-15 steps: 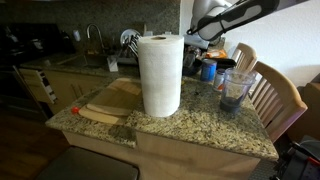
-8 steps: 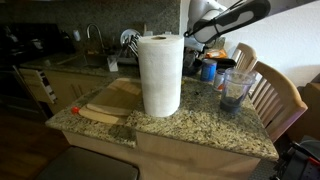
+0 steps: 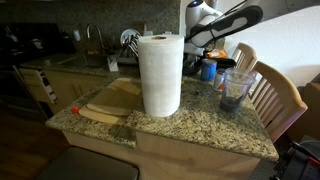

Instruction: Place the glass jar in the black bowl

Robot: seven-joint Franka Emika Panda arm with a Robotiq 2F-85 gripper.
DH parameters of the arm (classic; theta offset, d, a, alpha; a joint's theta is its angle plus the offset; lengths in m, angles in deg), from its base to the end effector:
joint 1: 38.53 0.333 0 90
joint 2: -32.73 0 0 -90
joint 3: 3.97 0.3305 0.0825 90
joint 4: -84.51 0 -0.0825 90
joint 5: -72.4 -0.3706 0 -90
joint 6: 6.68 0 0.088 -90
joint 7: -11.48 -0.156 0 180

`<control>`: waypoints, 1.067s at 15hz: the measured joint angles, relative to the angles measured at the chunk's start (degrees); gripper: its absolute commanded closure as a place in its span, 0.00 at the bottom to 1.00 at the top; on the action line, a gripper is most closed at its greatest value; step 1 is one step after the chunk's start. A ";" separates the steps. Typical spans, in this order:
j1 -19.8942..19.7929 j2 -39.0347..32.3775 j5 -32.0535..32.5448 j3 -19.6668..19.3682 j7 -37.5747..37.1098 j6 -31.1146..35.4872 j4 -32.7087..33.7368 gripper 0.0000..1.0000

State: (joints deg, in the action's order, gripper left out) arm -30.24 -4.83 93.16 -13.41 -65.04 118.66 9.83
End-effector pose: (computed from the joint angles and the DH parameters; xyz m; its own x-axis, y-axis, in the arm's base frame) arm 0.7642 -0.0140 0.3610 0.3629 -0.8157 0.4504 -0.8954 -0.4391 -0.0737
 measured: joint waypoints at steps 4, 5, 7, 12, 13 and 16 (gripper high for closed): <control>0.06 -0.26 0.01 -0.01 -0.04 -0.07 0.46 0.26; 0.07 -0.27 0.01 -0.01 -0.04 -0.08 0.46 0.34; 0.07 -0.29 0.01 -0.01 -0.04 -0.10 0.46 0.48; 0.07 -0.29 0.01 -0.06 -0.04 -0.11 0.51 0.68; 0.12 -0.29 0.08 -0.17 -0.30 -0.08 0.54 0.69; 0.68 -0.06 0.98 -1.36 -3.09 0.99 1.26 0.69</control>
State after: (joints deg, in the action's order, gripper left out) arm -29.56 -4.90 94.14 -14.78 -68.13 119.65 11.09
